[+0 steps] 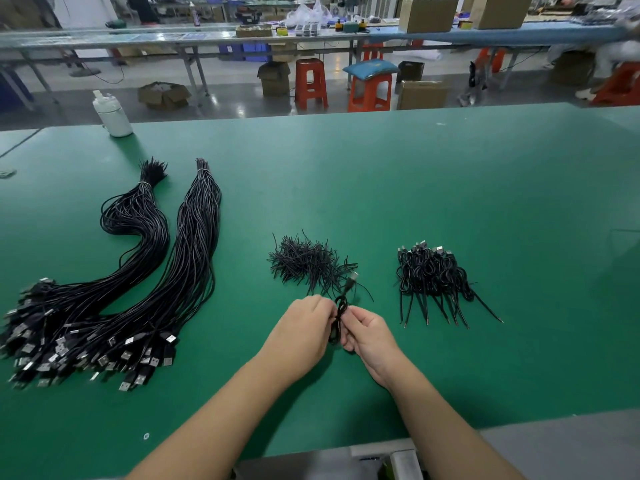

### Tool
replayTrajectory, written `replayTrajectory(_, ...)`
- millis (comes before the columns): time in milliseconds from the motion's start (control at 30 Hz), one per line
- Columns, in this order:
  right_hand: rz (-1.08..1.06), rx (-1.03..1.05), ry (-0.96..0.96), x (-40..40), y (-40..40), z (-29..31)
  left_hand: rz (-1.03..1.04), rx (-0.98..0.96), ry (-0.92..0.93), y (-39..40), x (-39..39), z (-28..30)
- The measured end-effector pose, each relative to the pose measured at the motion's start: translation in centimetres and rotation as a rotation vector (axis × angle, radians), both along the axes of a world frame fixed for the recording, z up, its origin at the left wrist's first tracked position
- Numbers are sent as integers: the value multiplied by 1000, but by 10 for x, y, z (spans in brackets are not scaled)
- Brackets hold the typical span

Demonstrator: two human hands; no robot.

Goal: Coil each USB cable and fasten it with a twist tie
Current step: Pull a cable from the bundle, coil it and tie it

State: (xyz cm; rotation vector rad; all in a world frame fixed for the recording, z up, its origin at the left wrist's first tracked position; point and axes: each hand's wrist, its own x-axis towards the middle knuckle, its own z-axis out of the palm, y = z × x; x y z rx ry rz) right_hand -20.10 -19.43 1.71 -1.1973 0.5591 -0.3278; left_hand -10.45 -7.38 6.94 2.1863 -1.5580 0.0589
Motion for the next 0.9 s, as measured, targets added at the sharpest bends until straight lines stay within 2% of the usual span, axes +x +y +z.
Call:
replayTrajectory(167,-49,21,49,2,2,2,-93,12,-216,-3,-5,5)
replayTrajectory(400,14,22,40,-1,2,8,-101,-7,-322,3,1,2)
replayTrajectory(533,31,26,16,-3,3,10,-137,-81,-371,7,6,-2)
replayTrajectory(700,53,64,4,-4,0,8,-102,-193,-252,6,8,-15)
replayTrajectory(900,70,133,-26,-5,-4,4,92,-266,217,2,4,-17)
